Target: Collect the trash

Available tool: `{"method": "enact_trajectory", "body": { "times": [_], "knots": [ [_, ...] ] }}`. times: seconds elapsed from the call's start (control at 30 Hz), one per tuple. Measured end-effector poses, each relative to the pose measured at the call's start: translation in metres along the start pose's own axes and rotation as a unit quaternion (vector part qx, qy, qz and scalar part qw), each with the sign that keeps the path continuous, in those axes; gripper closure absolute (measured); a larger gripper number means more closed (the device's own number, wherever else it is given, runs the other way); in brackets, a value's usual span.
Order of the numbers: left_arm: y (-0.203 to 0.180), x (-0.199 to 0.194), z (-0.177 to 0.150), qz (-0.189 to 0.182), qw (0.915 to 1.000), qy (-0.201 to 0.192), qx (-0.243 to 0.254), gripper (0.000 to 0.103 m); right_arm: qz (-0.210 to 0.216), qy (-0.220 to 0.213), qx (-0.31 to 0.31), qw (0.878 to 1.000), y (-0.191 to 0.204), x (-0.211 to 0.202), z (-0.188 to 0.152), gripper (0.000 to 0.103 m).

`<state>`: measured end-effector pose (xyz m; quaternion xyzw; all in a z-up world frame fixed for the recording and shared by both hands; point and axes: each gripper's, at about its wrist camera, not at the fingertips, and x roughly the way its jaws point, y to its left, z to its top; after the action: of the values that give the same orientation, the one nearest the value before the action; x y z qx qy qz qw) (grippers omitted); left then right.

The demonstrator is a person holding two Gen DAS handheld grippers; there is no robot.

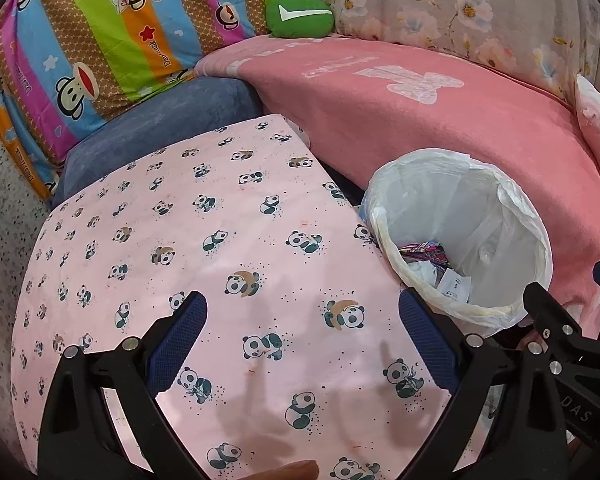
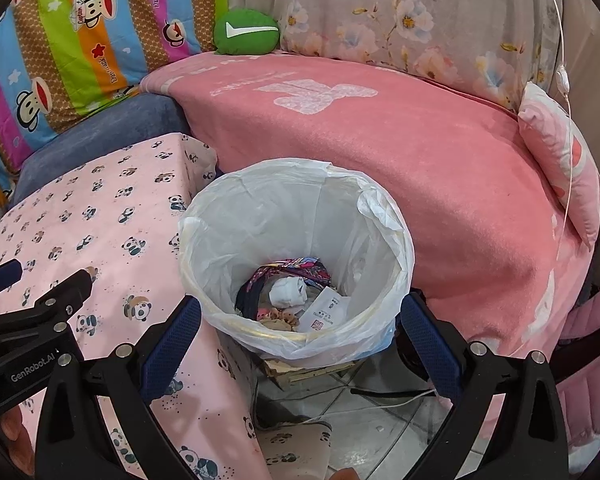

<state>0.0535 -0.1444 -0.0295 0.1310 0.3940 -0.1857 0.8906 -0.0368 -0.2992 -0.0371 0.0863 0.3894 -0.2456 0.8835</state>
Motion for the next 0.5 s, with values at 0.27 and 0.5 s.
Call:
{"method": "enact_trajectory", "body": {
  "times": [0.27,0.5],
  "knots": [
    [-0.0022,-0.0010,-0.0002,0.005,1.0000,-0.002,0.003,0.011,-0.002,0.002,-0.001,1.000,-0.0028,0.0023,0.0002,0.007],
    [-0.0018,-0.0005,-0.0012,0.005,1.0000,0.000,0.001,0.011,-0.004,0.004,-0.003,1.000,-0.0012,0.0028,-0.0021,0.007]
  ]
}}
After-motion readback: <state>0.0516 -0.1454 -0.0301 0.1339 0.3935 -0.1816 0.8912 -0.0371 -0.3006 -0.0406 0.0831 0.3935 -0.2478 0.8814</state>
